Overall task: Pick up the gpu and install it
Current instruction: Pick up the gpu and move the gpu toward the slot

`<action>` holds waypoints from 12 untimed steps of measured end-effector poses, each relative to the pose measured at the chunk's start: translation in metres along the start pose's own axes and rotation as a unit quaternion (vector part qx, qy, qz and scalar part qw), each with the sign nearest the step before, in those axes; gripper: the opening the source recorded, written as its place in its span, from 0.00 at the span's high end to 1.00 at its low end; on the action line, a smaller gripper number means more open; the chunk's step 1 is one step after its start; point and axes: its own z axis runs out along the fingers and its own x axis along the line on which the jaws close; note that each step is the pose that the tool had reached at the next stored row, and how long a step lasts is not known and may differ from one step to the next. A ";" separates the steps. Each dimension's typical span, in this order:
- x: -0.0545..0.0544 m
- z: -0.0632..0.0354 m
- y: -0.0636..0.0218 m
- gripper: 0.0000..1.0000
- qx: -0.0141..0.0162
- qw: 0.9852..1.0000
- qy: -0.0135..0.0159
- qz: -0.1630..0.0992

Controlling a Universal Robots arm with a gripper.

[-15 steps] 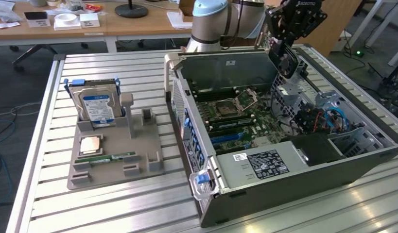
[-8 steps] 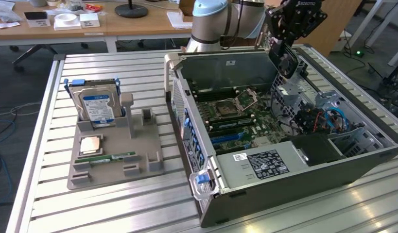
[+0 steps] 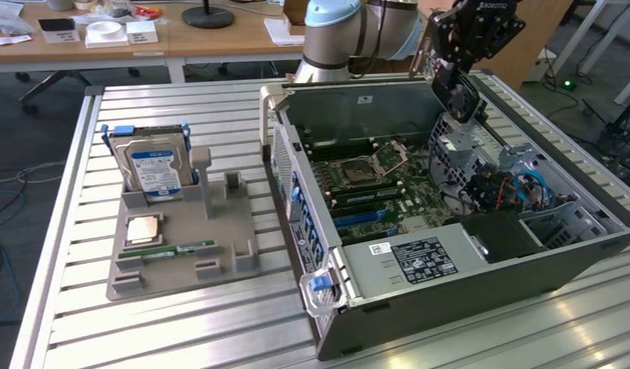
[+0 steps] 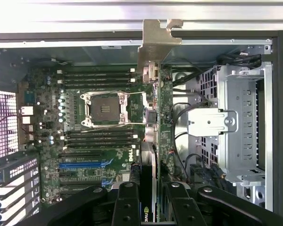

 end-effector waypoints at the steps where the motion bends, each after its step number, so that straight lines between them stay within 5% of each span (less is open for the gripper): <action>1: -0.002 0.0001 0.0001 0.74 0.000 1.000 0.000 0.000; 12: -0.026 0.0007 0.0018 0.74 -0.002 1.000 0.000 0.000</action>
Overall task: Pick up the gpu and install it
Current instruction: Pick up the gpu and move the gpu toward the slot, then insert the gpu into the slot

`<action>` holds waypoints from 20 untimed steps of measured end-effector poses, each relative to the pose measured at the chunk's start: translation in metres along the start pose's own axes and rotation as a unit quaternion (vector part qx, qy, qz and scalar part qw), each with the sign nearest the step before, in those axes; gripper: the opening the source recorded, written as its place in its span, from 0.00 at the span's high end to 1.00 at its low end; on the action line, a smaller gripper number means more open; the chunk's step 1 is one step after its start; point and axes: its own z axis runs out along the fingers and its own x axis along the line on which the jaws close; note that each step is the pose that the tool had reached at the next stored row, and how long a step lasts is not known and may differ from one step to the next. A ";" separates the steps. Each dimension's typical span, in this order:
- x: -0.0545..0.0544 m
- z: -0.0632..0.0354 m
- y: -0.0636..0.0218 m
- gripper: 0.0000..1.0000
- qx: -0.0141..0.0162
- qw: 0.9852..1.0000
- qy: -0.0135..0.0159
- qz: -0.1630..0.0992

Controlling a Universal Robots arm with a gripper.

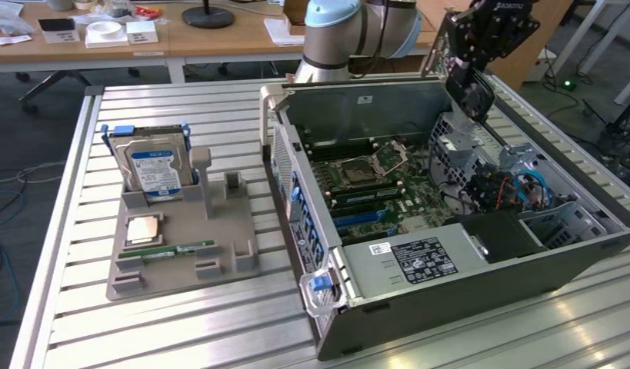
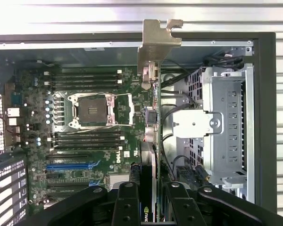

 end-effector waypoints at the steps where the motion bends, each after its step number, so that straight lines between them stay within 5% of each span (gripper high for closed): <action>1: 0.000 0.0000 0.0000 0.74 0.000 1.000 0.000 0.000; 11: 0.000 -0.0006 -0.0093 0.74 0.000 1.000 0.000 0.000; 20: -0.001 -0.0006 -0.0095 0.74 0.000 1.000 0.000 0.000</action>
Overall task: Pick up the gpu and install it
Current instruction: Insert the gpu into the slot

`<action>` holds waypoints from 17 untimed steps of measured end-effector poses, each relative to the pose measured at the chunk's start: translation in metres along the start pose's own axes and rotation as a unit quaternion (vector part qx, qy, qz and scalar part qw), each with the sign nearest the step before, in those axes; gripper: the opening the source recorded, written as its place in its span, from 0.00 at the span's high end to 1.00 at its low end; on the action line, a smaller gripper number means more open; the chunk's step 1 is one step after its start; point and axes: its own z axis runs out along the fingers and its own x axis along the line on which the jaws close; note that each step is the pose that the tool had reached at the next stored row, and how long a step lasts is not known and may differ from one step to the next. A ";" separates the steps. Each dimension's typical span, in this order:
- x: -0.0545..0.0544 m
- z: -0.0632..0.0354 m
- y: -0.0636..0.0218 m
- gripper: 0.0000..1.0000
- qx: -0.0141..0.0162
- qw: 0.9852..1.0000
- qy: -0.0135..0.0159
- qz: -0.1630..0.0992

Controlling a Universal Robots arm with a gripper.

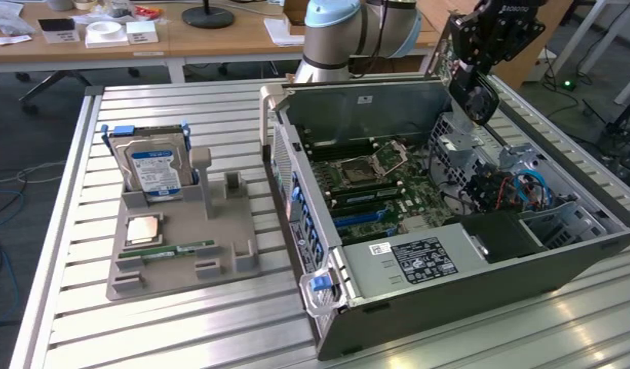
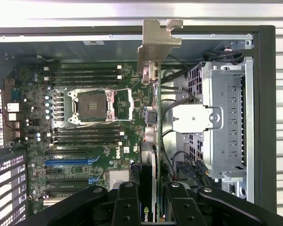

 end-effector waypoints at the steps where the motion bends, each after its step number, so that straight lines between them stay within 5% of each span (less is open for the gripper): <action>1: 0.000 0.0000 0.0000 0.74 0.000 1.000 0.000 0.000; 9: 0.000 0.0002 0.0000 0.74 0.000 1.000 0.001 -0.010; 17: 0.001 0.0004 -0.0001 0.74 0.002 0.998 0.004 -0.068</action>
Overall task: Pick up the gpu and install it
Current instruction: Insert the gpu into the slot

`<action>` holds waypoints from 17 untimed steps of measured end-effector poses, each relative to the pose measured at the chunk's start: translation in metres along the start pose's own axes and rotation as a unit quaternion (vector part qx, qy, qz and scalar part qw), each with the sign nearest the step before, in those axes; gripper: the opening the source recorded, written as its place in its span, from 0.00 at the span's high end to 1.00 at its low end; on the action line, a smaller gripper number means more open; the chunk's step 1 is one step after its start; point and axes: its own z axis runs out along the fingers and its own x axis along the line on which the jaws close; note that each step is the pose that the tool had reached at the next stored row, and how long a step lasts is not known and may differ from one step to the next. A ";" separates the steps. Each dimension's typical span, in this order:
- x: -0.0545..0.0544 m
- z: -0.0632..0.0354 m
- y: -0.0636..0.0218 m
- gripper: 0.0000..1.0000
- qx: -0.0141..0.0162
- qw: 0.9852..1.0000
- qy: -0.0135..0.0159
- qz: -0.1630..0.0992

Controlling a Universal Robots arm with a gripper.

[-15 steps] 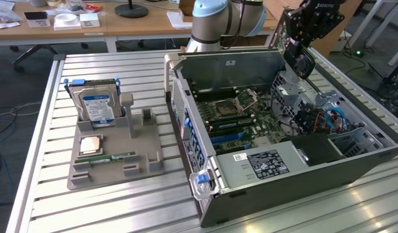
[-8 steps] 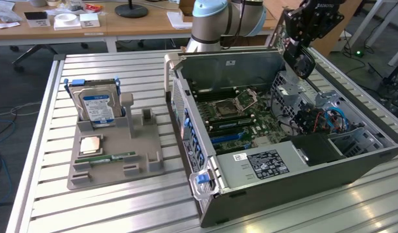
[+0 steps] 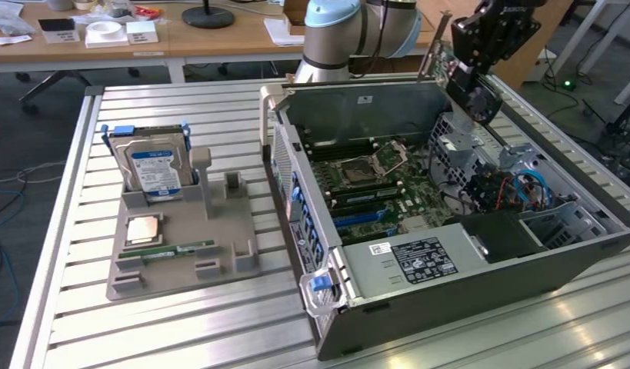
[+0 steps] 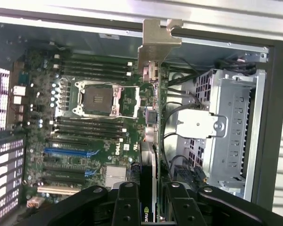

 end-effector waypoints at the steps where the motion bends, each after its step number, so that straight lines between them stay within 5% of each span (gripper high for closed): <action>1: 0.000 0.0000 0.0000 0.74 0.000 1.000 0.001 -0.009; 9: 0.000 0.0001 0.0000 0.74 0.001 0.997 0.004 -0.071; 17: 0.000 0.0003 0.0000 0.74 0.001 0.992 0.007 -0.129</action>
